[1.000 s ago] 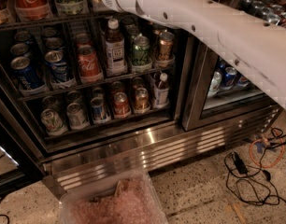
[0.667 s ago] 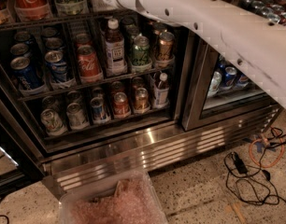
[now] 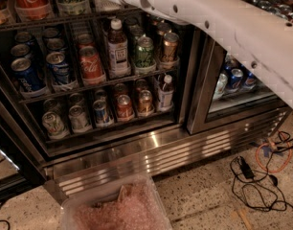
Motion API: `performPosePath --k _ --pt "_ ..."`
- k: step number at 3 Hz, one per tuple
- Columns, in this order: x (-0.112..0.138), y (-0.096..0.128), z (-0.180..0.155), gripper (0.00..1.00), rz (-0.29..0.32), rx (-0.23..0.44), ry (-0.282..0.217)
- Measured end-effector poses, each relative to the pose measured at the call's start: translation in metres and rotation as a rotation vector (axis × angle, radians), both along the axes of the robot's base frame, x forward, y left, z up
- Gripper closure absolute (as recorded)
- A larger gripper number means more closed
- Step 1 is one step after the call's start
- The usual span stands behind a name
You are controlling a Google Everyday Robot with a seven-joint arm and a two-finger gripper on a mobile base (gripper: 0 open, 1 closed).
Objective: Pick water bottle from top shelf of fridge
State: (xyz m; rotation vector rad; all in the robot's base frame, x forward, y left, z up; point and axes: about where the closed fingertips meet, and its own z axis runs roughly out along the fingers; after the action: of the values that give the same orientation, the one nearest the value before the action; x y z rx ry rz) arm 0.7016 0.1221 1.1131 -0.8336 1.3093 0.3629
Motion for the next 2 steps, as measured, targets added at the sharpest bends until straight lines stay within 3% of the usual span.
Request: performPosePath --k 2 --pt "-0.019 -0.005 -0.027 1.0 -0.012 -0.024 0.068"
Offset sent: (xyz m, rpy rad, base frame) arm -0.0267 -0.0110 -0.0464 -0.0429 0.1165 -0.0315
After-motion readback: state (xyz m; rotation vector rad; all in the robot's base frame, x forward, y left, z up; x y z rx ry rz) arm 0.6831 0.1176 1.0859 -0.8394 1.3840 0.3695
